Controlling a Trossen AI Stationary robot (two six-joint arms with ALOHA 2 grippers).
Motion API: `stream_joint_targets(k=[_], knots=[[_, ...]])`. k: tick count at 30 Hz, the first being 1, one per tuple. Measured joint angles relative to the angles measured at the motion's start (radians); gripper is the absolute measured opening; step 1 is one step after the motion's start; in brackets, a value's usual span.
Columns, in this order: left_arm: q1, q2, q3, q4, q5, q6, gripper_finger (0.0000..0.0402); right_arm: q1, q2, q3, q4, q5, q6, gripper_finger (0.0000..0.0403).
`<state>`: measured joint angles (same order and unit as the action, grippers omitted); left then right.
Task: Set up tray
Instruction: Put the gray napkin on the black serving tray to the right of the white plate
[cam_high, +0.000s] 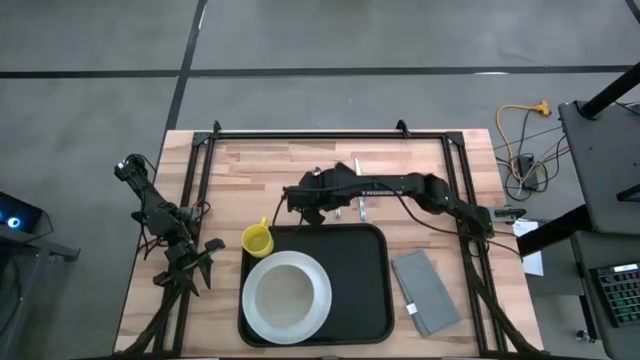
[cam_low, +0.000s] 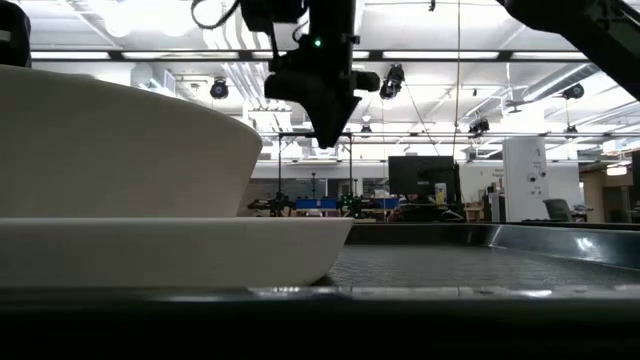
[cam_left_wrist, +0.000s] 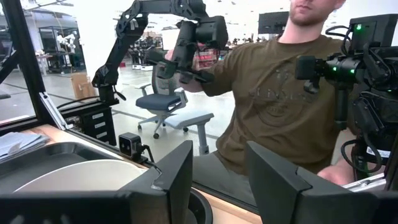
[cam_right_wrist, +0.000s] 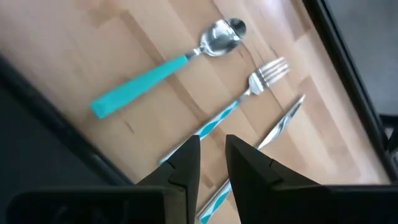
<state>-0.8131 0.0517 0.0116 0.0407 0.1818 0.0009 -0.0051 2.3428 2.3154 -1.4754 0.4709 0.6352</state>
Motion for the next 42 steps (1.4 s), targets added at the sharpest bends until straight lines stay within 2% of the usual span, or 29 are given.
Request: stream_joint_targets(k=[6,17,30,33,36,38,42], knots=[[0.000,0.000,0.000,0.000,0.000,0.000,0.0132,-0.045,0.000,-0.069,0.001,-0.028,0.115,0.0082],[0.000,0.000,0.000,0.000,0.000,0.000,0.0132,-0.106,0.000,-0.115,0.219,-0.278,0.177,0.0079],[0.000,0.000,0.000,0.000,0.000,0.000,0.0132,-0.179,-0.061,-0.152,0.084,-0.300,0.337,0.0072],[0.000,0.000,0.000,0.000,0.000,0.000,0.0132,-0.195,-0.135,-0.225,0.088,-0.294,0.365,0.0076],[0.000,0.000,0.000,0.000,0.000,0.000,0.0132,-0.215,-0.248,-0.370,0.144,-0.284,0.410,0.0081],[0.000,0.000,0.000,0.000,0.000,0.000,0.0132,-0.230,-0.335,-0.508,0.267,-0.307,0.429,0.0083],[0.000,0.000,0.000,0.000,0.000,0.000,0.0132,-0.238,-0.491,-0.777,0.654,-0.360,0.503,0.0087]])
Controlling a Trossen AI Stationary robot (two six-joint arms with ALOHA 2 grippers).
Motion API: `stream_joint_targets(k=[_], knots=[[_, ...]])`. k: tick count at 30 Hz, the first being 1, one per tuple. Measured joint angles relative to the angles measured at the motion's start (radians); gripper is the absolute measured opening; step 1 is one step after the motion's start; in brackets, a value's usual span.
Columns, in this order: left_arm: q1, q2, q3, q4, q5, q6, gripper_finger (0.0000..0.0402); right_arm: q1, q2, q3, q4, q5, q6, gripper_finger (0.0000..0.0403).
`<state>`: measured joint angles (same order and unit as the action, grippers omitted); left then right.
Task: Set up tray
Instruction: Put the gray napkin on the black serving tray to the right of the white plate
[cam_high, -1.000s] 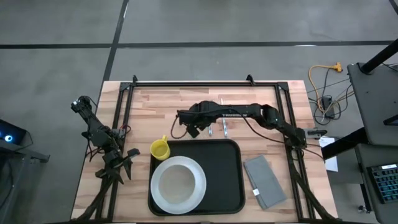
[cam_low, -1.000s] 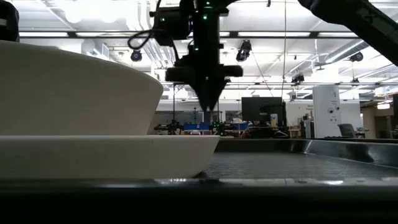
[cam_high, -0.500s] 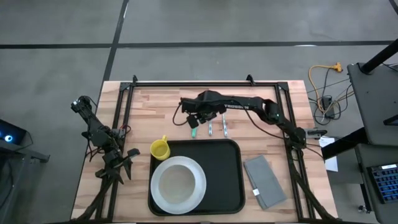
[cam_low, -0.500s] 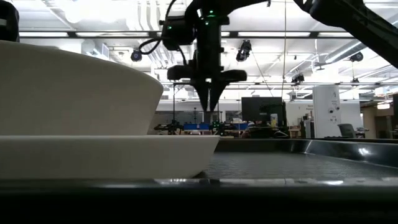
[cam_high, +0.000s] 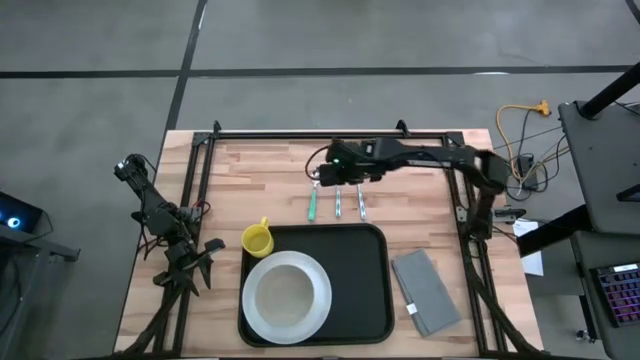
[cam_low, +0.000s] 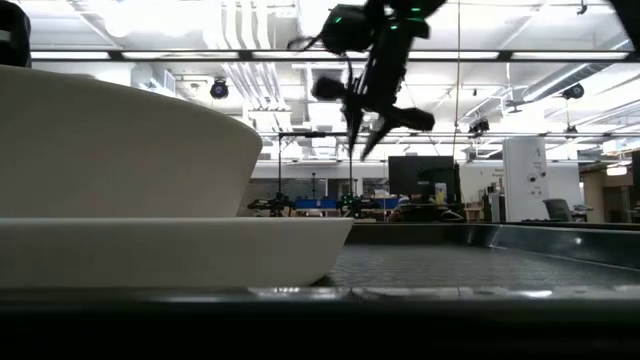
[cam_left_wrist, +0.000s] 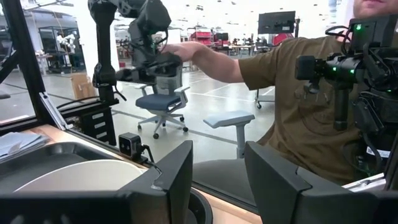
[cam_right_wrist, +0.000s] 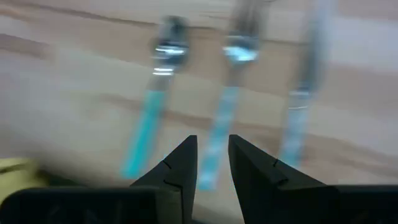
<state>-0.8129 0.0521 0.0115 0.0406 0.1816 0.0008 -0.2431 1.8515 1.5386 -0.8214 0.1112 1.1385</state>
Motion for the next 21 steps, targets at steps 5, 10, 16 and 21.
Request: stream_joint_targets(k=[5,10,16,21], knots=[[0.000,0.000,0.000,0.000,0.000,0.000,0.0132,0.047,-0.083,-0.129,0.169,-0.020,0.042,0.0081],[0.000,0.000,0.000,0.000,0.000,0.000,0.0132,0.067,-0.096,-0.150,0.140,-0.006,0.074,0.0072],[0.000,0.000,0.000,0.000,0.000,0.000,0.0132,0.069,-0.054,-0.141,0.154,-0.026,0.016,0.0069],[0.000,0.000,0.000,0.000,0.000,0.000,0.0132,0.068,-0.050,-0.142,0.185,-0.024,-0.014,0.0075]])
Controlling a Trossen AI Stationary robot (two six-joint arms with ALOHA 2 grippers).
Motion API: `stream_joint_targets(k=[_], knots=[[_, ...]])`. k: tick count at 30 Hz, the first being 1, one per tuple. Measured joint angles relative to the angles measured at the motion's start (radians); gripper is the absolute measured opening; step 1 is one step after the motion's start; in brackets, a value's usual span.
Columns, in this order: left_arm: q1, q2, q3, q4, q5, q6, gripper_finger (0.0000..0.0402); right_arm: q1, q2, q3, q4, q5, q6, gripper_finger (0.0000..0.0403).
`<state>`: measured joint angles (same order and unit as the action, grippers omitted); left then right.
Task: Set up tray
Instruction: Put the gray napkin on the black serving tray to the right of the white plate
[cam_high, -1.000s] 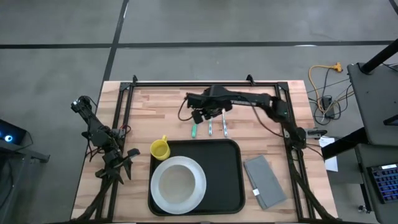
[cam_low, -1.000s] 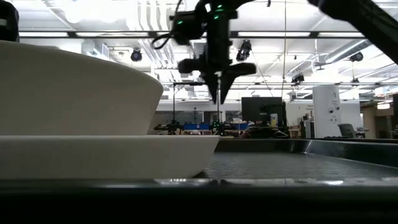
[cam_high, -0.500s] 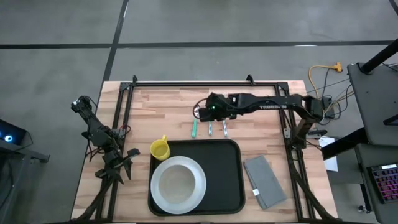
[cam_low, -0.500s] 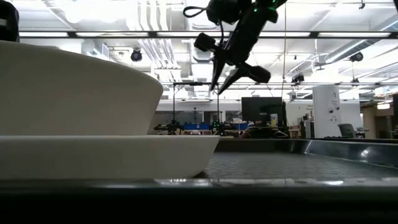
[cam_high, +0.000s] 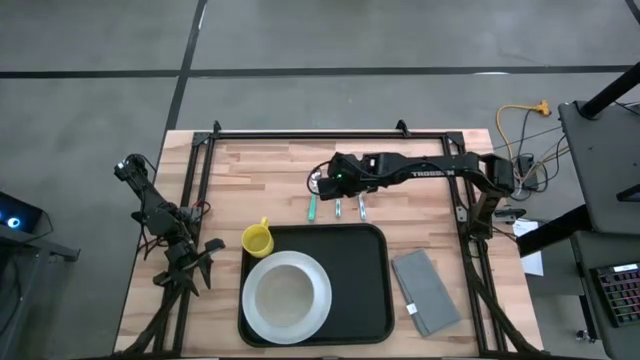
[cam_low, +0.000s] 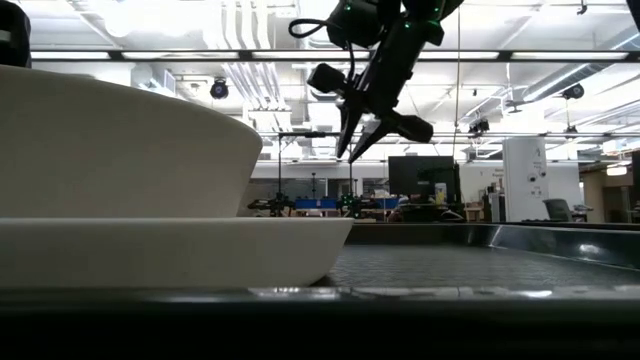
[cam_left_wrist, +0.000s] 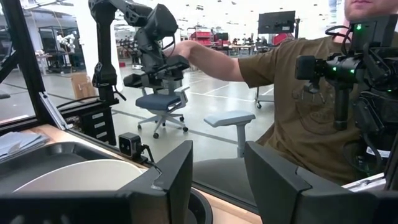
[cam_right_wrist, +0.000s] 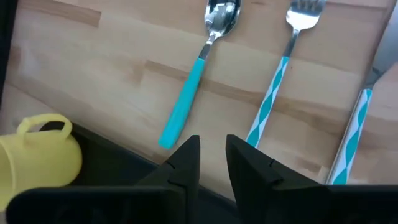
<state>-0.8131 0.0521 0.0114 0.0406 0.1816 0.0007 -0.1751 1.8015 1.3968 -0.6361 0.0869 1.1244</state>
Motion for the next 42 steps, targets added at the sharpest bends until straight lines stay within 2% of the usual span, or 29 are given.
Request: stream_joint_targets(k=[10,21,28,32,36,42], knots=[[0.000,0.000,0.000,0.000,0.000,0.000,0.0132,-0.013,0.000,0.001,0.023,0.013,-0.037,0.0090],[0.000,0.000,0.000,0.000,0.000,0.000,0.0132,-0.020,0.001,0.000,0.012,0.017,-0.030,0.0164],[0.000,0.000,0.000,0.000,0.000,0.000,0.0132,-0.020,0.004,0.000,0.016,0.017,-0.028,0.0177],[0.000,0.000,0.000,0.000,0.000,0.000,0.0132,-0.020,0.042,0.007,0.012,0.010,-0.025,0.0176],[0.000,0.000,0.000,0.000,0.000,0.000,0.0132,-0.031,0.114,0.046,0.000,-0.060,-0.045,0.0175],[0.000,0.000,0.000,0.000,0.000,0.000,0.0132,-0.048,0.216,0.191,-0.168,-0.038,-0.086,0.0175]])
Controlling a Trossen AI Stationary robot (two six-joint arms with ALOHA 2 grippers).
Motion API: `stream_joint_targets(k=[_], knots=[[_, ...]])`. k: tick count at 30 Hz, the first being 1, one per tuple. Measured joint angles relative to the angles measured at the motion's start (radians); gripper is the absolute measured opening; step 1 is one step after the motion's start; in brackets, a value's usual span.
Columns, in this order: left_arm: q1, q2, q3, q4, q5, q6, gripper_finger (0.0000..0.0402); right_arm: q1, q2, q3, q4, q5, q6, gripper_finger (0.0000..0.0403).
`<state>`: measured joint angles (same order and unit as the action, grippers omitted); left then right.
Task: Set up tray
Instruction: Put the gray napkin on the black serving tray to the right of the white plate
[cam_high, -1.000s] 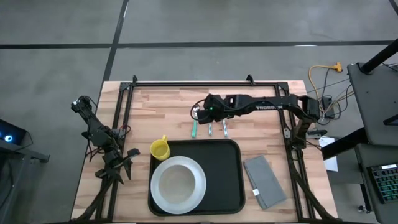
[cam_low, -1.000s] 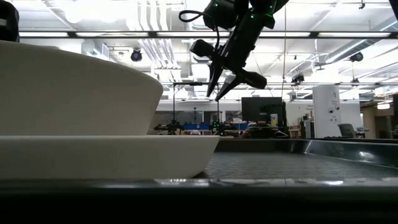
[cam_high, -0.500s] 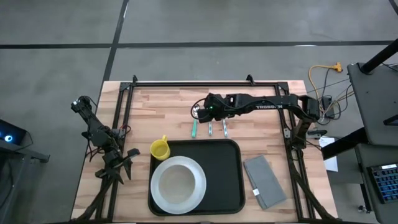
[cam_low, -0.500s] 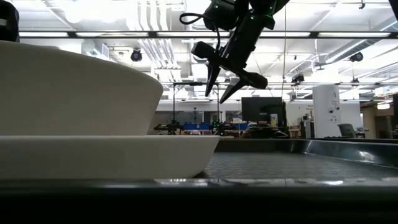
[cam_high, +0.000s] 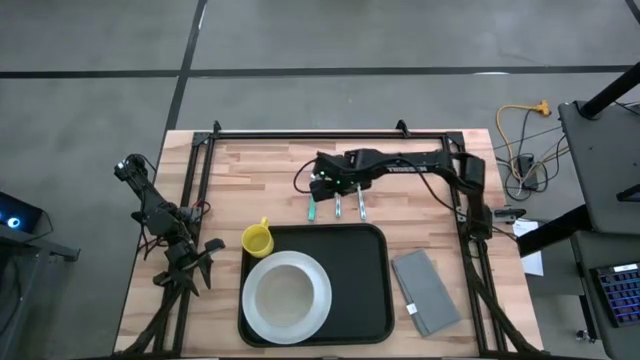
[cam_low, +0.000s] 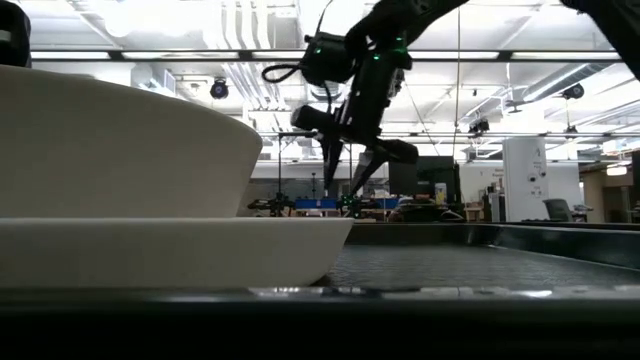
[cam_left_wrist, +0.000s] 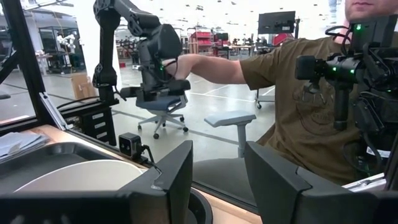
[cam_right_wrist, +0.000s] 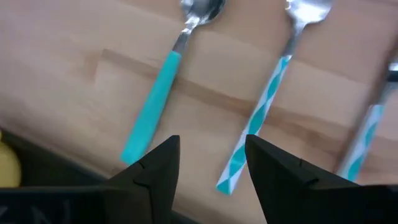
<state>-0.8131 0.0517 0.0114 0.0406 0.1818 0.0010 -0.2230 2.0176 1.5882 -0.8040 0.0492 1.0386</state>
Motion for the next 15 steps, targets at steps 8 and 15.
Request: stream_joint_targets(k=[8,15], knots=[[0.000,0.000,0.000,0.000,0.000,0.000,0.0132,-0.009,0.156,0.205,-0.222,0.022,-0.034,0.0175],[0.000,0.000,0.000,0.000,0.000,0.000,0.0132,-0.013,0.283,0.361,-0.342,0.051,-0.074,0.0173]])
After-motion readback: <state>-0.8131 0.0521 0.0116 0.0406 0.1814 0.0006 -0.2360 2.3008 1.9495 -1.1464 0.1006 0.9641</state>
